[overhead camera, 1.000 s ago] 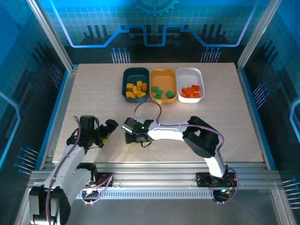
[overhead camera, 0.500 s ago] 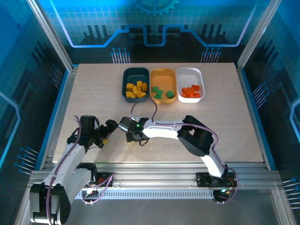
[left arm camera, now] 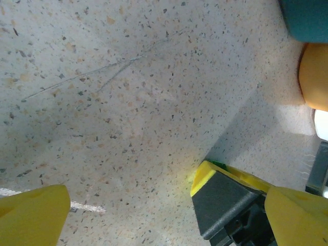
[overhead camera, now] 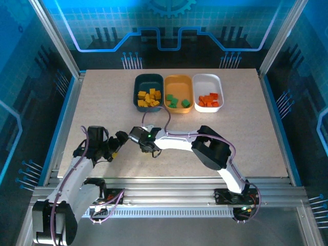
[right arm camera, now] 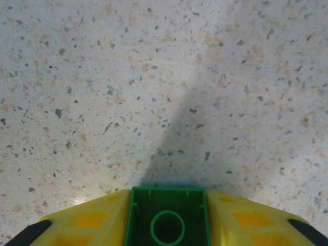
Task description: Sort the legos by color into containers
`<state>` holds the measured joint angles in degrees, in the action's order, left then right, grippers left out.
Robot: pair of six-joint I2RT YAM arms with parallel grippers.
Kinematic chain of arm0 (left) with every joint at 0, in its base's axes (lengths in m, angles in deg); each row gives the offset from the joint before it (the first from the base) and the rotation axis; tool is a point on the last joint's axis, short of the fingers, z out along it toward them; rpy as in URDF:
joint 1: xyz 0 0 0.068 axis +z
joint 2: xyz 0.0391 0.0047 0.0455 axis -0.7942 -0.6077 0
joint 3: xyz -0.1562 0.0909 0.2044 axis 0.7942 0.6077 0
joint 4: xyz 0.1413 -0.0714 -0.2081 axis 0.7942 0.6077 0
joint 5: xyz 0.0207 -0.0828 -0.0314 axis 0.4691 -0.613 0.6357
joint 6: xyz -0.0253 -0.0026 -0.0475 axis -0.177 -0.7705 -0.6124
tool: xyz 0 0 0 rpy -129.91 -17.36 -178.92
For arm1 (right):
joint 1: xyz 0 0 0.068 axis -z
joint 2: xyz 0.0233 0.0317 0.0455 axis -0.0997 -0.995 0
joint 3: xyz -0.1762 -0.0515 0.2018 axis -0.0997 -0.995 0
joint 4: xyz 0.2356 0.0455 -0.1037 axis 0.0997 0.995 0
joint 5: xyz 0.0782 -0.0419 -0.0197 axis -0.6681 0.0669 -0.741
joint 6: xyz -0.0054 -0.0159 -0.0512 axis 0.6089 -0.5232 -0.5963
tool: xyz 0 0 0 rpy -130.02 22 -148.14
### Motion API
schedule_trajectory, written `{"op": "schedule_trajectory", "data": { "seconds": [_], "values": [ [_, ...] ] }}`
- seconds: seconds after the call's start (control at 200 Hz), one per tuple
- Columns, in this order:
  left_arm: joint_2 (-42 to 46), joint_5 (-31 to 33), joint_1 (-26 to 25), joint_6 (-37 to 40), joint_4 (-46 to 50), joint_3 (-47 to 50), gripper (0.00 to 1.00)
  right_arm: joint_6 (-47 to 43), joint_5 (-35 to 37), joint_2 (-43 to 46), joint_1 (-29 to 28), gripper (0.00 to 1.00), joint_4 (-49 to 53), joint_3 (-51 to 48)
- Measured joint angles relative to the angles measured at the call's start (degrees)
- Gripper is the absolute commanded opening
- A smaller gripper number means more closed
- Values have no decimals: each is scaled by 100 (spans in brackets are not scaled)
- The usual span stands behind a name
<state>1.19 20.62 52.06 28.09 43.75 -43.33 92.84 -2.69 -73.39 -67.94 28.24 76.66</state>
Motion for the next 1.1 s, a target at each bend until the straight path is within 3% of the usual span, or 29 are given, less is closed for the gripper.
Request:
{"op": "schedule_trajectory", "data": {
  "seconds": [0.17,0.28,0.47,0.66,0.725,0.785,0.81,0.965,1.101],
  "values": [
    [-24,-17,0,-4,-17,0,99,-302,157,348,87,38,-247,-400],
    [-256,-212,4,-9,-184,2,99,-741,262,835,457,37,-267,-544],
    [-800,-761,0,-55,-702,57,99,-1397,304,1473,2009,38,-625,-380],
    [-1165,-1163,-498,11,-960,-59,99,-1873,-275,448,3257,39,-319,1305],
    [-1276,-1217,-813,107,-964,-223,99,-2011,-481,-44,3425,44,-162,1961],
    [-1388,-1266,-1123,175,-981,-424,99,-2076,-647,-409,3512,62,24,2409],
    [-1429,-1281,-1213,214,-984,-498,99,-2170,-686,-481,3528,64,83,2490],
    [-1696,-1303,-1521,398,-1025,-855,99,-2275,-872,-619,3567,70,457,2634],
    [-1696,-1224,-1541,610,-776,-1215,99,-2404,-894,4,3574,71,442,2076]
  ]
}}
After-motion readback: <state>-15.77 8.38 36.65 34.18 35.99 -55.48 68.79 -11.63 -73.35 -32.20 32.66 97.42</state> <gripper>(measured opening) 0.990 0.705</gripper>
